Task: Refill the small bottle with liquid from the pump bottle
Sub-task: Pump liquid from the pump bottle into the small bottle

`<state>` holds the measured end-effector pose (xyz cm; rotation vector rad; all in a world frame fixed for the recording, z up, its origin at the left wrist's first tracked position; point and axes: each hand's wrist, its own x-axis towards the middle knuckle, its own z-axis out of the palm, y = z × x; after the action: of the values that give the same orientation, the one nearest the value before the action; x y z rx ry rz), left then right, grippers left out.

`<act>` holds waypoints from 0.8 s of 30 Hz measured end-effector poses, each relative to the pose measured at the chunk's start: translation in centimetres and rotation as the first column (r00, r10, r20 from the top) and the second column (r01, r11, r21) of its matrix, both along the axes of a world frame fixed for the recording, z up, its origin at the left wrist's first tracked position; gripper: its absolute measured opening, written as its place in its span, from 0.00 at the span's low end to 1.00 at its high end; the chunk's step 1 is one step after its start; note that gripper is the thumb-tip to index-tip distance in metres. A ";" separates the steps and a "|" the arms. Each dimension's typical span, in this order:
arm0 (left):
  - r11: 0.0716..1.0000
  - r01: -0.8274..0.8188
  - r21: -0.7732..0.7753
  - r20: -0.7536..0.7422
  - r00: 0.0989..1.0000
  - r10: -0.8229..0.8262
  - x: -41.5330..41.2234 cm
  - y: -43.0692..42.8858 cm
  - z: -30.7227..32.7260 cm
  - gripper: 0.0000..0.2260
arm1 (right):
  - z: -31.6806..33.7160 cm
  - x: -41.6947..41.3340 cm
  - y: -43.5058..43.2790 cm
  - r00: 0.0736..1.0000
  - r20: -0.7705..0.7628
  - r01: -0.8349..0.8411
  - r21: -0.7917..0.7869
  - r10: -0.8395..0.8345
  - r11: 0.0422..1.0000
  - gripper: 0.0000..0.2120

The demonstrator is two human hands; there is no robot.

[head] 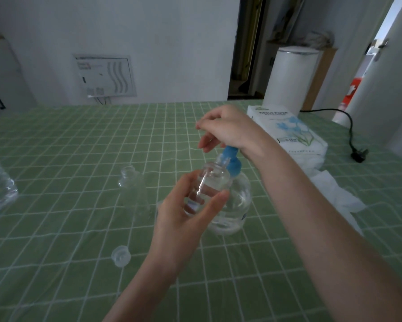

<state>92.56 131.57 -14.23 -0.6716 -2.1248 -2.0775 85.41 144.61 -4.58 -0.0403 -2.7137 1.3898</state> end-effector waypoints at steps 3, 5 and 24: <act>0.998 -0.034 -0.050 0.006 0.999 0.035 -0.2 -0.2 -0.3 0.17 | 0.4 0.2 -0.1 1.000 0.029 -0.013 0.009 0.013 1.000 0.11; 0.996 -0.045 -0.072 0.008 0.999 0.045 -0.2 -0.3 -0.4 0.17 | 0.6 0.2 -0.1 0.997 0.074 -0.027 0.028 0.025 0.999 0.11; 0.988 -0.144 0.048 0.110 0.984 0.138 0.3 -6.4 1.9 0.19 | -1.9 1.7 0.3 0.998 0.007 0.061 -0.463 -0.065 0.884 0.12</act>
<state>92.82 125.17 -12.30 -0.3993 -2.0918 -2.1309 87.14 144.89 -6.44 -0.1531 -2.2809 1.9741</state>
